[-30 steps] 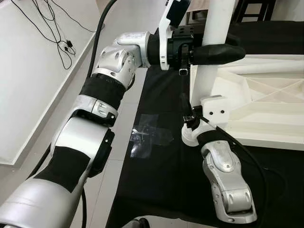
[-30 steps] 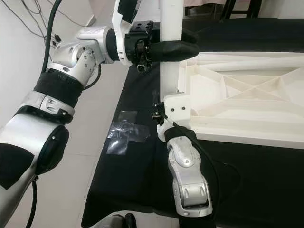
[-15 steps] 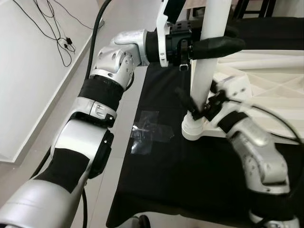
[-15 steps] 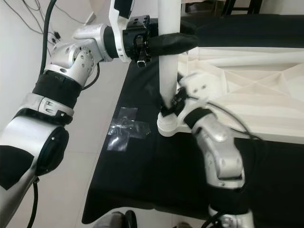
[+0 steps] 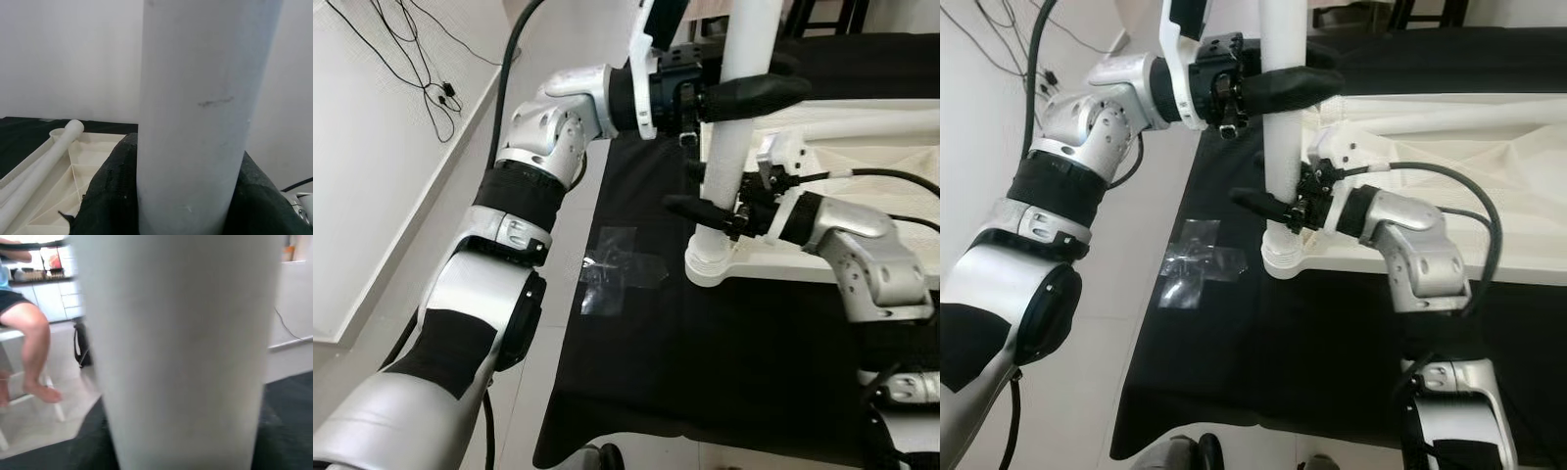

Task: Building children table

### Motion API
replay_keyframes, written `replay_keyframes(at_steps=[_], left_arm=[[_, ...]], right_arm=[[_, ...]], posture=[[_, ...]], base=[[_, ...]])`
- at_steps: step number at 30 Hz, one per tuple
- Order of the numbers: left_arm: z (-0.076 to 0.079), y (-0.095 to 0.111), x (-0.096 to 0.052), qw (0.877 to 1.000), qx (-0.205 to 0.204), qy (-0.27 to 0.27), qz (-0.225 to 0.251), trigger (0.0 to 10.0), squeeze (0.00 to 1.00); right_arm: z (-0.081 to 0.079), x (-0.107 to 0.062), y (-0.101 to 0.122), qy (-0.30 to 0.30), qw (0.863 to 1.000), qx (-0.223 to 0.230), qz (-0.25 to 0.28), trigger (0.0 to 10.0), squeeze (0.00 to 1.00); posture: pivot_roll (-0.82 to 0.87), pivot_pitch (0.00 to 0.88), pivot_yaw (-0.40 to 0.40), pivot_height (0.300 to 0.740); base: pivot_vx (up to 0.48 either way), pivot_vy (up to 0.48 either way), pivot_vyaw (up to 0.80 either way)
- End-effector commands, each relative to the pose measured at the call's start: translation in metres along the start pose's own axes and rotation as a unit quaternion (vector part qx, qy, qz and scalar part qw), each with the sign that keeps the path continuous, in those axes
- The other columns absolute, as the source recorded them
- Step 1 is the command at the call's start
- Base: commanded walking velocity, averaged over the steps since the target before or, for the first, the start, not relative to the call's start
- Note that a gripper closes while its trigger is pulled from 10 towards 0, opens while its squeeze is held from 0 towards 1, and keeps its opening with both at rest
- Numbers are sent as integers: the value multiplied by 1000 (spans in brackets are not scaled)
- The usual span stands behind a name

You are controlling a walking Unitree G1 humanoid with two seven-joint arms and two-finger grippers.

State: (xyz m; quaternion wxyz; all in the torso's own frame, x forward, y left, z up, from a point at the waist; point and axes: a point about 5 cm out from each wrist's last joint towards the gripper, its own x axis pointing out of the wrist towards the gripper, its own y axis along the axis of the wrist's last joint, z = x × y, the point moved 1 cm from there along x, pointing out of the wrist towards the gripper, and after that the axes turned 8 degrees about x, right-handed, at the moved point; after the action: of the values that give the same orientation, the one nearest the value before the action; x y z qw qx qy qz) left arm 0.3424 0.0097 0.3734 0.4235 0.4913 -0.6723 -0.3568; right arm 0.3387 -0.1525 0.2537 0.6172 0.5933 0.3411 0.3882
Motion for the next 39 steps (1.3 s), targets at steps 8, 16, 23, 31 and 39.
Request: replay_keyframes(at_steps=[8,16,23,31,39], left_arm=[[12,0,15,999,3,-54,-3,7059,1000],[8,-1,14,1000,3,-24,-12,10000,0],[5,-1,12,999,1,-18,-29,10000,0],[5,-3,11,999,-5,-17,-31,0,0],[4,-3,8,999,-5,-12,-33,0,0]], right_arm=[[4,22,-17,-16,999,32,4,0,0],[-5,23,-65,-284,955,36,-81,0,0],[-34,20,-75,-443,894,2,-71,0,0],[-37,35,-64,-420,906,13,-50,10000,0],[-15,34,-30,-310,950,-31,-30,10000,1000]], posture=[[20,166,106,740],[32,173,89,740],[30,167,112,740],[21,166,109,740],[26,163,98,740]], base=[[0,0,0],[0,0,0],[0,0,0],[0,0,0],[0,0,0]])
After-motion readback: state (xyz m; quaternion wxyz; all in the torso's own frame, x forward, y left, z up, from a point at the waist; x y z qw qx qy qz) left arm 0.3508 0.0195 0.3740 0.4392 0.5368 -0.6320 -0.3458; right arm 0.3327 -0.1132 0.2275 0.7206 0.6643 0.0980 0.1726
